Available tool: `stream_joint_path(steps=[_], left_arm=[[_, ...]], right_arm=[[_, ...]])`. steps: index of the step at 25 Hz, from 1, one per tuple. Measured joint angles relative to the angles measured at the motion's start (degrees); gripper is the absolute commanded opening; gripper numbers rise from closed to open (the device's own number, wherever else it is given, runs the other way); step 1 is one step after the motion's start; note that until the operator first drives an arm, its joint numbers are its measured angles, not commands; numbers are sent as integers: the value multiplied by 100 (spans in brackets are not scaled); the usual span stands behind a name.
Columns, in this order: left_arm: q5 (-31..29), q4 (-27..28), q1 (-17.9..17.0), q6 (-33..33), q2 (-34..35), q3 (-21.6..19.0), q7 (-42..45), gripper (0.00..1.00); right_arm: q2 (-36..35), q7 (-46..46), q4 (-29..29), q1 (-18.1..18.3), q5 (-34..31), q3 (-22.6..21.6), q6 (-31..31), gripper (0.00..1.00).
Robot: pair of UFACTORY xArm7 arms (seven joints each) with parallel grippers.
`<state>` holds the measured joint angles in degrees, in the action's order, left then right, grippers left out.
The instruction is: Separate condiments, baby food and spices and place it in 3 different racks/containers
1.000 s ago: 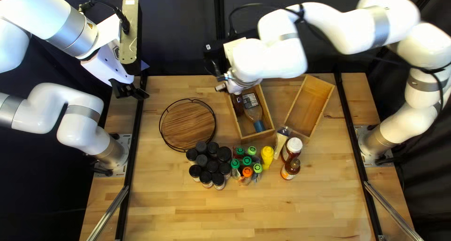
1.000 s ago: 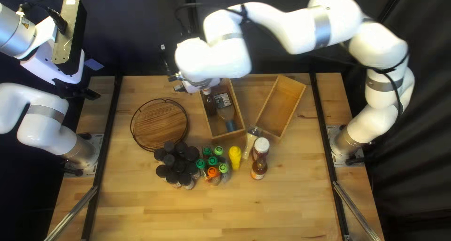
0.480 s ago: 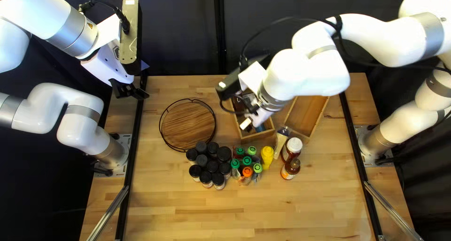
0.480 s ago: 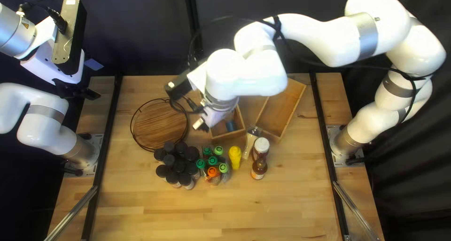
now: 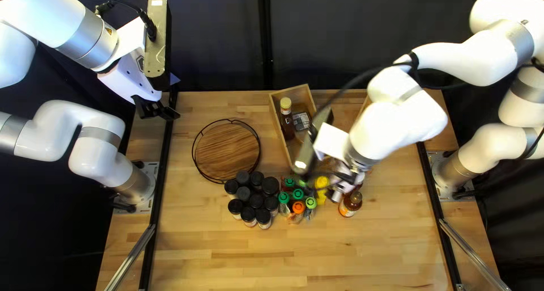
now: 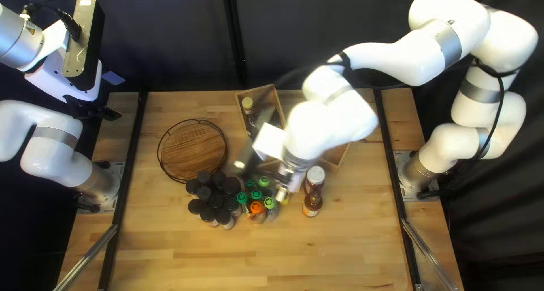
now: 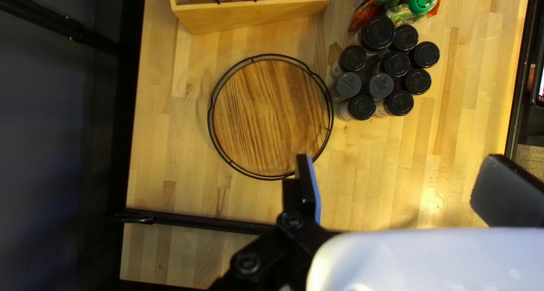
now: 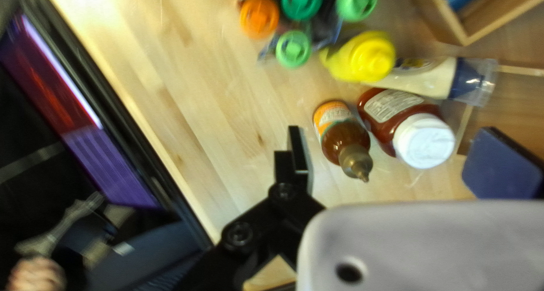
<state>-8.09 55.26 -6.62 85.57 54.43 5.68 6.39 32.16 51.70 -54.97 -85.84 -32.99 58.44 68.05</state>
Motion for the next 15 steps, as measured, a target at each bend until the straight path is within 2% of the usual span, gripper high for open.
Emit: stream_joint_path(steps=[5,11,15], left_arm=[[0,0,0,0,0,0,0,100],[0,0,0,0,0,0,0,100],[0,0,0,0,0,0,0,100]], right_arm=[[620,-958,552,22,-278,-255,160,100],[730,-1988,704,-240,-357,-130,509,100],[812,-2332,891,-156,-527,-90,677,100]])
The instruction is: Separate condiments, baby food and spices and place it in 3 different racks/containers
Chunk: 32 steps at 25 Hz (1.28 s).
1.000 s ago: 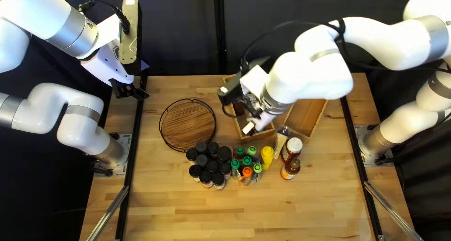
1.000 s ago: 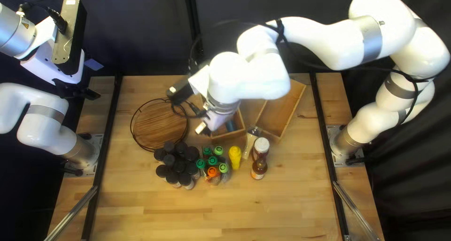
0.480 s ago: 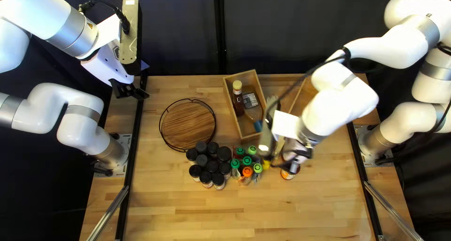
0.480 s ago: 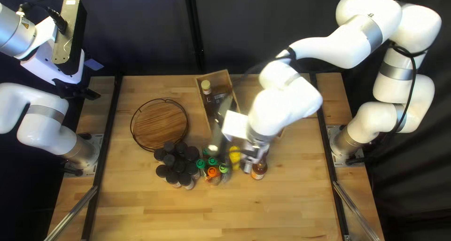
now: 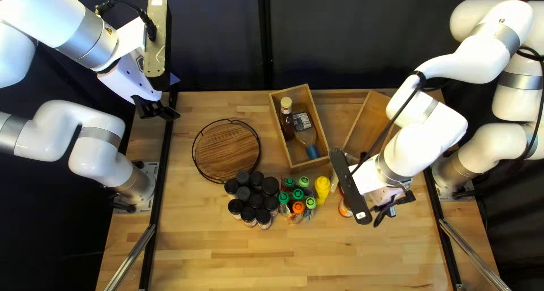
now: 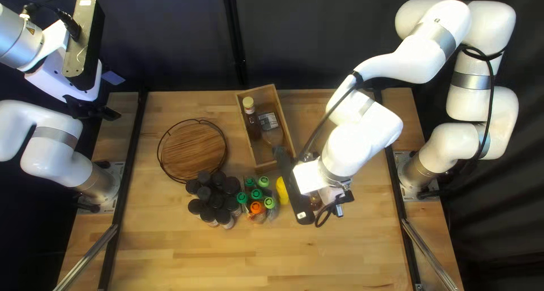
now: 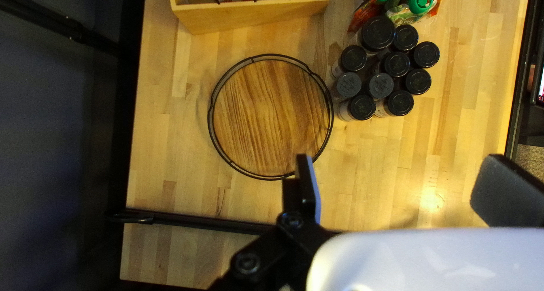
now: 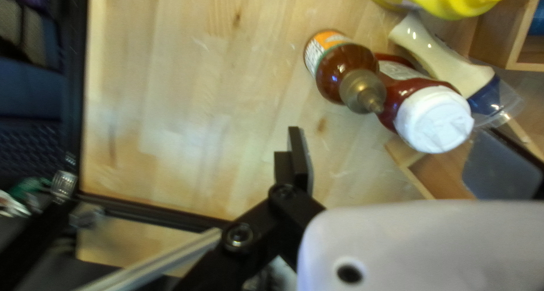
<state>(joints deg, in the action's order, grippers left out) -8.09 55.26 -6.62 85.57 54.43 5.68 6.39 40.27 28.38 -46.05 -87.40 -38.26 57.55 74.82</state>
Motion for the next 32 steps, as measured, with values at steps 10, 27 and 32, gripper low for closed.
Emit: stream_joint_path(steps=[10,27,32], left_arm=[[0,0,0,0,0,0,0,100],[0,0,0,0,0,0,0,100],[0,0,0,0,0,0,0,100]], right_arm=[[469,-422,752,635,-787,18,-113,100],[397,-576,1015,634,-1380,694,-793,100],[370,-627,958,568,-1406,803,-865,14]])
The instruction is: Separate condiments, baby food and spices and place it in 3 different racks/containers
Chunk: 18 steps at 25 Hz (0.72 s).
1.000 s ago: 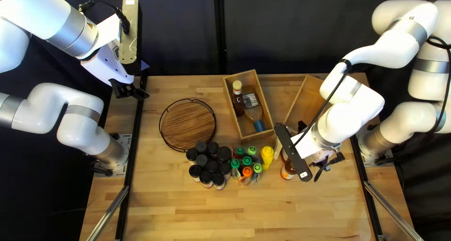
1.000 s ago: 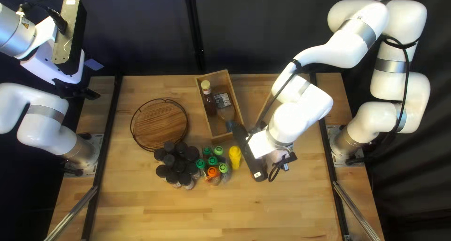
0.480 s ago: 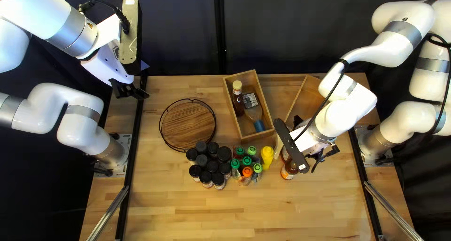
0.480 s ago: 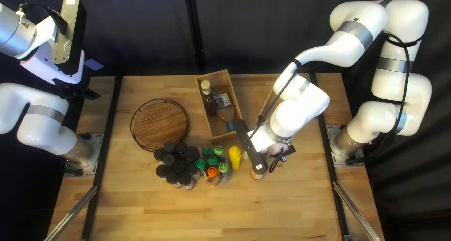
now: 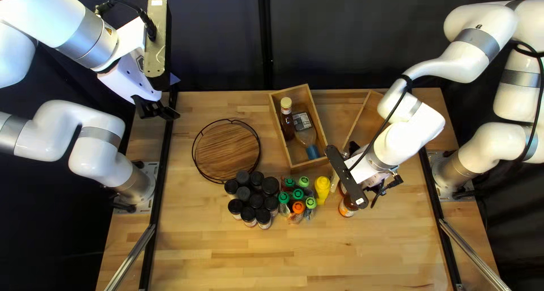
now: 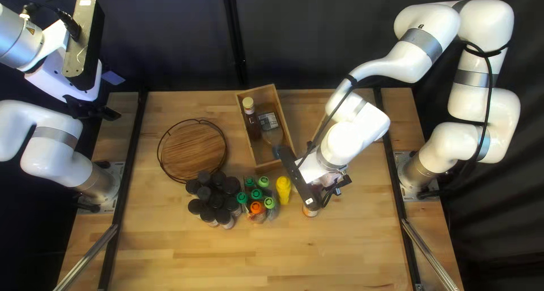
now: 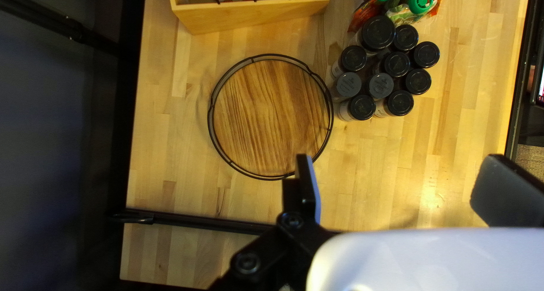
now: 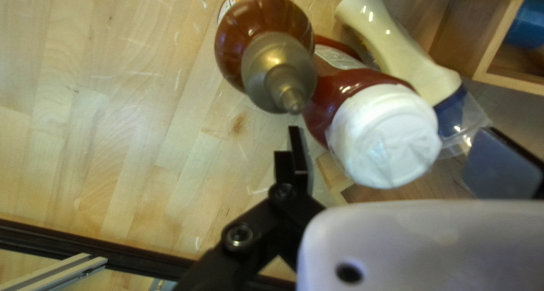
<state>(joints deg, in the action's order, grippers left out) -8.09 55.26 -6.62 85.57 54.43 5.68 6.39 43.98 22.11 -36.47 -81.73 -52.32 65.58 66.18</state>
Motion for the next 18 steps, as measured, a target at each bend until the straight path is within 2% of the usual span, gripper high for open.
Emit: stream_joint_path(steps=[2,9,18], left_arm=[[0,0,0,0,0,0,0,100],[0,0,0,0,0,0,0,100],[0,0,0,0,0,0,0,100]], right_arm=[[-1,-8,-4,-6,-5,9,-8,6],[93,-31,19,87,49,-167,112,3],[391,61,-204,450,473,-1278,1042,1]])
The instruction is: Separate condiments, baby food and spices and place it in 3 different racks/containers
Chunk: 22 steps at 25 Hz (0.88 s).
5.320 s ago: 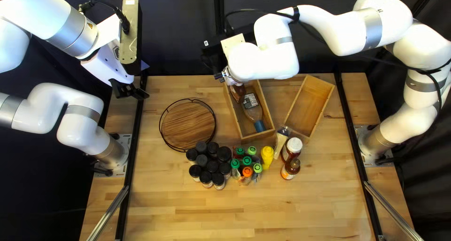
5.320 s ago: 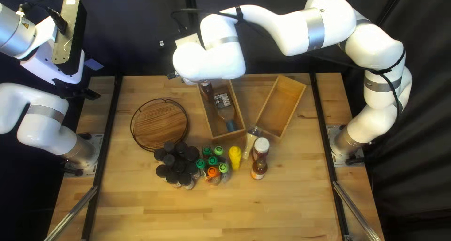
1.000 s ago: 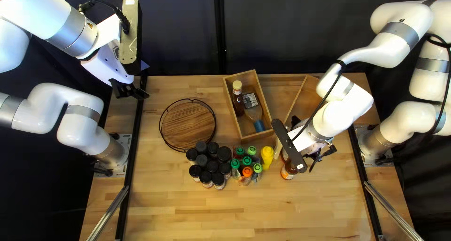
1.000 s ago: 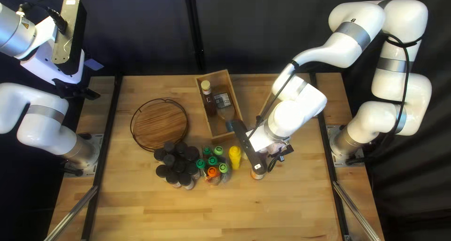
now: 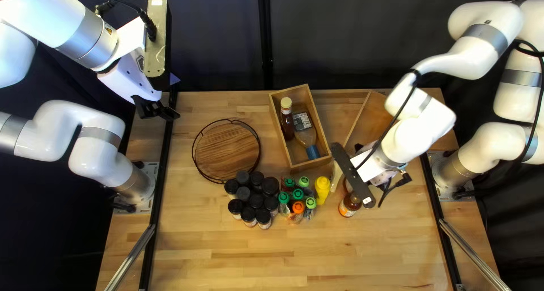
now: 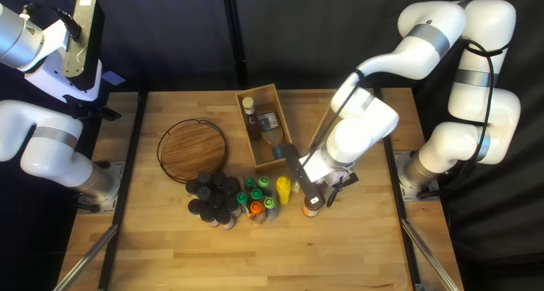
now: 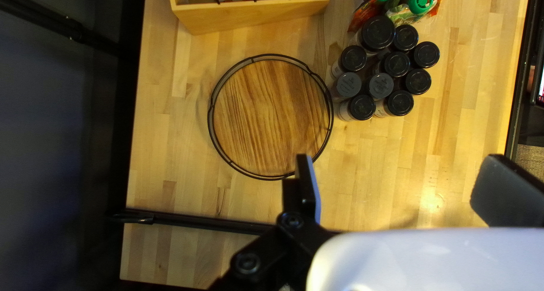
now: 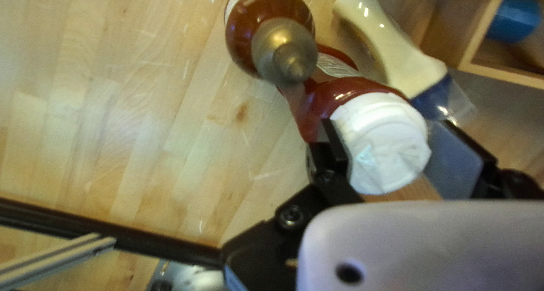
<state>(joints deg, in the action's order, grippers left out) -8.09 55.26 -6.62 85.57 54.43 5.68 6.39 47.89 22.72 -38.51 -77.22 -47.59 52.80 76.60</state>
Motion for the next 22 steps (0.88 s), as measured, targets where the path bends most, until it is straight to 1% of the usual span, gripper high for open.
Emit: stream_joint_path(steps=[3,5,7,10,12,15,19,22], left_arm=[[0,0,0,0,0,0,0,100],[0,0,0,0,0,0,0,100],[0,0,0,0,0,0,0,100],[0,0,0,0,0,0,0,100],[0,0,0,0,0,0,0,100],[0,0,0,0,0,0,0,100],[0,0,0,0,0,0,0,100],[0,0,0,0,0,0,0,100]], right_arm=[[53,15,-282,123,176,-415,469,1],[13,-2,-572,169,279,-613,777,1],[-90,-49,-911,190,349,-743,1063,0],[-327,-163,-1472,199,378,-788,1384,1],[-535,-309,-1890,170,366,-668,1508,1],[-809,-673,-2463,60,279,-259,1554,0],[-926,-1111,-2891,-103,133,335,1384,0],[-921,-1336,-3059,-181,-67,767,1117,0]])
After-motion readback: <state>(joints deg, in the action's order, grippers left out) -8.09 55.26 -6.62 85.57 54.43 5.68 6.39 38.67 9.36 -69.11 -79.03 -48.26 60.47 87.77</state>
